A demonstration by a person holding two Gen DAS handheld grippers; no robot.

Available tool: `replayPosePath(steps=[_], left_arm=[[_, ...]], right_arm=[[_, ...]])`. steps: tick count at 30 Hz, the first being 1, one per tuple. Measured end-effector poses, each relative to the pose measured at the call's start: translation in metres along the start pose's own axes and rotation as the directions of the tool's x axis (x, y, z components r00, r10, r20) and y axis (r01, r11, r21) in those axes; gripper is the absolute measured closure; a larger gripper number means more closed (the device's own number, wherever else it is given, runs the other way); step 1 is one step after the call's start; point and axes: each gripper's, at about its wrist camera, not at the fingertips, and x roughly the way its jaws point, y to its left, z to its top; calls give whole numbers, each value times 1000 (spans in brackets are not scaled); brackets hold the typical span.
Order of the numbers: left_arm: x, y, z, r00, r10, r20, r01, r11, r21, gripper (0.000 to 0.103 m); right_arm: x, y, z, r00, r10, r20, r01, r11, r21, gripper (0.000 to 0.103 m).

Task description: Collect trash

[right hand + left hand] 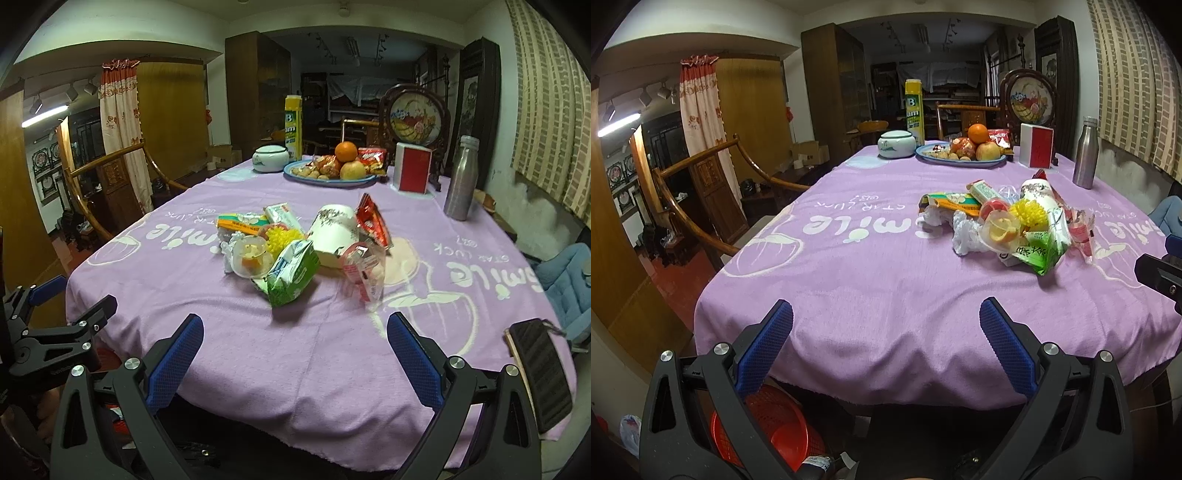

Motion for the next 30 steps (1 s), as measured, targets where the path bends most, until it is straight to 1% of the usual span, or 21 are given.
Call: replayPosePath(steps=[10,13,15,18,19,20,21,22,23,25,28,30], left_arm=[[30,21,-4,996,3,-88,-7,999,-50,6],[40,24,-5,994,4,-107,-10,999,-53,6],[50,26,-6,992,6,-127,-13,998,-55,6],[62,27,-5,988,-16,-156,5,998,-67,6],[65,27,-5,987,-22,-162,12,998,-66,6],[68,25,-5,986,-24,-164,14,998,-62,6],[70,24,-5,986,-22,-164,14,998,-54,6],[73,21,-4,986,-20,-164,13,999,-42,6],[76,18,-2,986,-19,-164,14,999,-31,6],[80,13,-1,986,-24,-168,22,1000,-12,6],[87,3,4,982,-51,-183,53,999,5,6],[91,-4,7,978,-80,-193,84,996,9,6]], right_arm=[[42,-15,-4,994,78,-76,-74,995,61,6],[65,-18,-1,991,94,-96,-87,994,71,6],[76,-19,3,989,99,-109,-91,993,76,7],[102,-19,13,982,133,-137,-120,988,101,14],[103,-19,14,981,136,-138,-122,987,103,19],[114,-18,18,977,154,-149,-138,984,112,21],[117,-17,19,975,160,-153,-143,983,113,26],[122,-15,22,973,166,-158,-150,982,112,35],[130,-13,25,973,165,-164,-149,983,105,54],[137,-14,29,975,148,-166,-133,986,97,80],[125,-25,35,985,129,-117,-118,988,101,80],[107,-34,42,995,84,-49,-80,993,81,80]])
